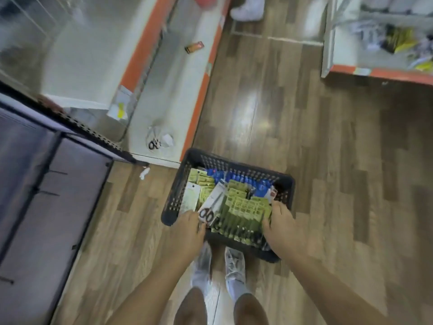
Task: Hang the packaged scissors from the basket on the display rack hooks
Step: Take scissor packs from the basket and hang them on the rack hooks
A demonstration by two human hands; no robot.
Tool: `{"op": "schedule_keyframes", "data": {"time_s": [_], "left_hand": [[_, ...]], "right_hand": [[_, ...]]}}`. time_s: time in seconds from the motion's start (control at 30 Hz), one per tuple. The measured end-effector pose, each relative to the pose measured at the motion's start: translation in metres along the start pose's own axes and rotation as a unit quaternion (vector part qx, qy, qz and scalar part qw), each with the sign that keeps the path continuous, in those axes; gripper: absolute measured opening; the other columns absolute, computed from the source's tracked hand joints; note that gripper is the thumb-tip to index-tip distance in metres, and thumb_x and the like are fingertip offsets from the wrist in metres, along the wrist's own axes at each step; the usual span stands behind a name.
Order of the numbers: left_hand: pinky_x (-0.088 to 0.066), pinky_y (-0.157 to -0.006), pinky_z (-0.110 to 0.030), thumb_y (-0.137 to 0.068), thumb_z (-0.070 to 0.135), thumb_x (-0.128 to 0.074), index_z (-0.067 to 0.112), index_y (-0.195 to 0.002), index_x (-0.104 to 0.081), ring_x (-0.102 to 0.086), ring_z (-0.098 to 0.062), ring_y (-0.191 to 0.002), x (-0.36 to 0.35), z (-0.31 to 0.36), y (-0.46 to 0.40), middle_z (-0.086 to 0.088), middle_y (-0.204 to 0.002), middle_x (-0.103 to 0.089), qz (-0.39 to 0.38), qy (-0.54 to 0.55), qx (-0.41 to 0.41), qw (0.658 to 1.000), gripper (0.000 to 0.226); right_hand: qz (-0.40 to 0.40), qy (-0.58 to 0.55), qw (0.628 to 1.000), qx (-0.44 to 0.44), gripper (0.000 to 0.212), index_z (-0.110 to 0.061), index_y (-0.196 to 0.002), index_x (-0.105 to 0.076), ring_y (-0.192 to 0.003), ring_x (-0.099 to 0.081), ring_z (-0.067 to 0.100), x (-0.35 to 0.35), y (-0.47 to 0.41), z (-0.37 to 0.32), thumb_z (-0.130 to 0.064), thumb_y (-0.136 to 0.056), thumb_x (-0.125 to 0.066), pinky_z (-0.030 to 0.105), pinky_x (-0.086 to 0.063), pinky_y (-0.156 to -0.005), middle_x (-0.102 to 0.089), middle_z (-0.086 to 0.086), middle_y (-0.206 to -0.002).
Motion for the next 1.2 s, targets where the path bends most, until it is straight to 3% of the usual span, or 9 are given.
{"op": "schedule_keyframes", "data": {"time_s": [0.07,0.23,0.5,0.7,0.83,1.0,1.2], "left_hand": [[-0.039,-0.075,-0.025,-0.097,0.026,-0.044,0.012,-0.111,-0.052,-0.051,-0.018,-0.105,-0.034,-0.018,-0.015,-0.003,-0.112,-0.054,-0.029,-0.008,0.013,0.999,0.021],[-0.040,-0.082,-0.026,-0.097,0.028,-0.042,0.013,-0.115,-0.051,-0.050,-0.017,-0.108,-0.115,-0.051,-0.052,-0.001,-0.117,-0.053,-0.098,-0.061,-0.014,0.993,0.025],[-0.040,-0.090,-0.027,-0.099,0.033,-0.039,0.015,-0.131,-0.042,-0.045,-0.016,-0.120,-0.209,-0.086,-0.110,0.000,-0.129,-0.049,-0.145,-0.072,0.004,0.987,0.037],[-0.041,-0.081,-0.031,-0.098,0.031,-0.043,0.013,-0.111,-0.048,-0.051,-0.020,-0.104,-0.249,-0.100,-0.148,-0.003,-0.110,-0.051,-0.182,-0.059,0.019,0.981,0.023],[-0.046,-0.078,-0.036,-0.096,0.028,-0.047,0.012,-0.098,-0.049,-0.054,-0.024,-0.097,-0.261,-0.107,-0.180,-0.004,-0.099,-0.051,-0.161,-0.037,0.036,0.986,0.017],[-0.043,-0.077,-0.037,-0.095,0.024,-0.048,0.004,-0.099,-0.051,-0.051,-0.029,-0.096,-0.264,-0.131,-0.222,-0.015,-0.108,-0.053,-0.107,0.012,0.117,0.987,0.021],[-0.039,-0.094,-0.042,-0.092,0.023,-0.055,-0.002,-0.130,-0.040,-0.041,-0.033,-0.121,-0.268,-0.175,-0.259,-0.017,-0.133,-0.040,-0.018,0.023,0.226,0.974,0.048]], "right_hand": [[-0.023,-0.017,0.999,-0.031,0.046,-0.006,-0.139,-0.038,-0.127,-0.043,0.022,-0.039,-0.005,0.021,-0.019,-0.096,-0.044,0.032,-0.040,-0.102,-0.045,0.008,-0.139],[-0.066,-0.044,0.993,-0.092,0.049,-0.005,-0.143,-0.032,-0.134,-0.035,0.020,-0.123,-0.009,0.063,-0.018,-0.097,-0.042,0.030,-0.032,-0.108,-0.037,0.008,-0.146],[-0.094,-0.080,0.981,-0.150,0.049,-0.007,-0.143,-0.030,-0.136,-0.030,0.019,-0.216,-0.046,0.108,-0.019,-0.098,-0.043,0.027,-0.032,-0.105,-0.033,0.007,-0.147],[-0.107,-0.123,0.969,-0.186,0.053,-0.006,-0.145,-0.025,-0.134,-0.033,0.019,-0.249,-0.074,0.119,-0.019,-0.098,-0.043,0.026,-0.031,-0.104,-0.032,0.008,-0.147],[-0.113,-0.146,0.968,-0.172,0.054,-0.010,-0.147,-0.023,-0.132,-0.035,0.014,-0.258,-0.091,0.112,-0.022,-0.098,-0.043,0.016,-0.029,-0.098,-0.030,0.003,-0.147],[-0.119,-0.156,0.971,-0.136,0.053,-0.012,-0.146,-0.025,-0.131,-0.035,0.012,-0.275,-0.121,0.091,-0.024,-0.098,-0.044,0.016,-0.026,-0.100,-0.034,0.001,-0.144],[-0.127,-0.165,0.976,-0.071,0.052,-0.019,-0.147,-0.023,-0.127,-0.040,0.011,-0.306,-0.159,0.057,-0.027,-0.099,-0.041,0.019,-0.032,-0.098,-0.031,-0.004,-0.146]]}}
Point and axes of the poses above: each hand's wrist, its own y-axis away from the middle knuckle, its own x-axis out of the back of the hand, z = x × y, the point moved 5 cm from there along -y, towards the middle knuckle
